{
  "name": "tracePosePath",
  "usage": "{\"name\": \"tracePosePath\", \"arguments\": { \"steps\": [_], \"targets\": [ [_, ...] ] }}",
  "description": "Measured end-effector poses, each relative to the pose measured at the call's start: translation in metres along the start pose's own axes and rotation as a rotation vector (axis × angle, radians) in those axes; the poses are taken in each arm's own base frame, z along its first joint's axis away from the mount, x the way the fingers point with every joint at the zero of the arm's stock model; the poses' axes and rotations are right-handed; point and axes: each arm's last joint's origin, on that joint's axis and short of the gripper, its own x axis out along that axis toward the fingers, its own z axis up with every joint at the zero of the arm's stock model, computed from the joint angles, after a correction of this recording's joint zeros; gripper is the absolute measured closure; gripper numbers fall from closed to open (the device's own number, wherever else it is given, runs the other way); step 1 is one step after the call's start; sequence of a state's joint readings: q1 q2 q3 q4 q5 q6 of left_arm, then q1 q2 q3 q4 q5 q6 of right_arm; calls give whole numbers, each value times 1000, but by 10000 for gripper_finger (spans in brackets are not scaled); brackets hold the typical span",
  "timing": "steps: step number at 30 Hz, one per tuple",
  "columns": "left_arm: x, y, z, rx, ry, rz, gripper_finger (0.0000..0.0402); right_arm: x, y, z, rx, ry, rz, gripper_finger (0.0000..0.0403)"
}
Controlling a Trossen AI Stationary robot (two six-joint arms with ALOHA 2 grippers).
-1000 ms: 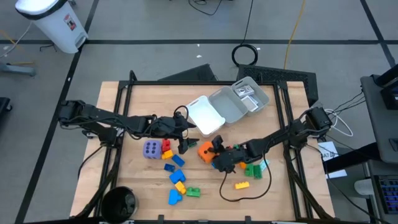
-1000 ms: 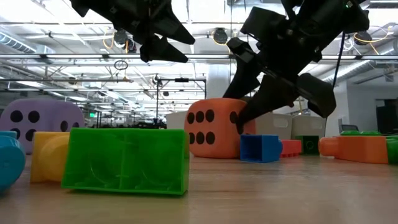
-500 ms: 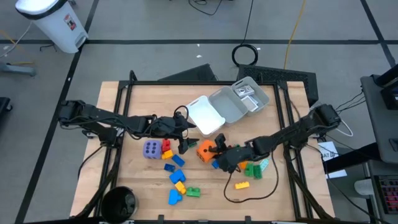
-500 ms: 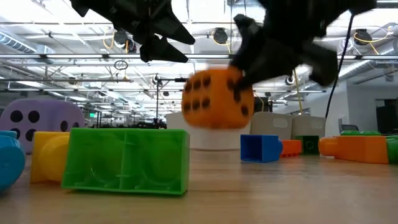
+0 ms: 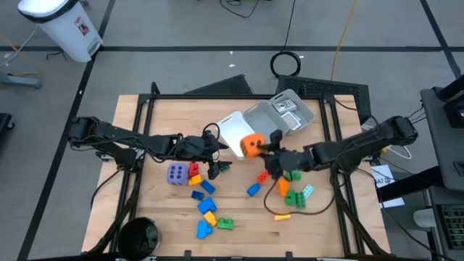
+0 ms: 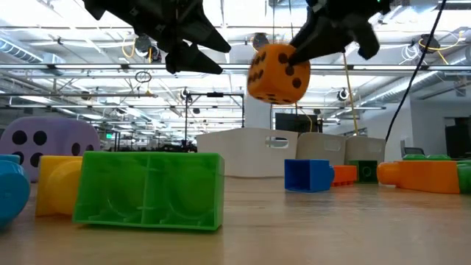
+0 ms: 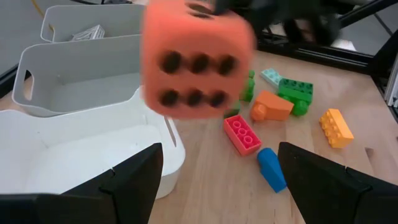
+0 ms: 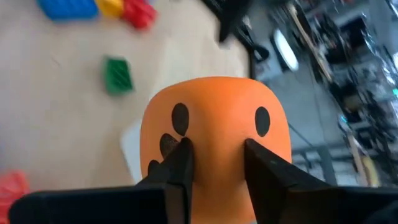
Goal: Pick & Place Toys
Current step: Put the orange die into the left grey bin
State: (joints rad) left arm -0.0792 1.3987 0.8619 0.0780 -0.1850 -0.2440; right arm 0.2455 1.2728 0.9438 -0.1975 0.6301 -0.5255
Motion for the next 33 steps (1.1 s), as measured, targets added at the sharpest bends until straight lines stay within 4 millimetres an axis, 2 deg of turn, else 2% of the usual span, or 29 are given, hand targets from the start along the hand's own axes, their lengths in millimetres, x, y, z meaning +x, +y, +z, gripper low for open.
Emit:
{"name": "tracePosePath", "arguments": {
  "steps": [3, 9, 15, 20, 26, 33],
  "targets": [
    [0, 0, 0, 0, 0, 0, 78, 9, -13, -16, 17, 60, -36, 331],
    [0, 0, 0, 0, -1, 0, 78, 37, -34, -62, 42, 201, -123, 349],
    [0, 0, 0, 0, -1, 0, 78, 57, -50, -104, 109, 123, -131, 351],
    [0, 0, 0, 0, -1, 0, 78, 68, -51, -132, 141, 89, -70, 351],
    [0, 0, 0, 5, -1, 0, 78, 82, -48, -151, 5, 88, 11, 351],
    [0, 0, 0, 5, -1, 0, 78, 100, -42, -157, -100, 97, 15, 342]
  ]
}}
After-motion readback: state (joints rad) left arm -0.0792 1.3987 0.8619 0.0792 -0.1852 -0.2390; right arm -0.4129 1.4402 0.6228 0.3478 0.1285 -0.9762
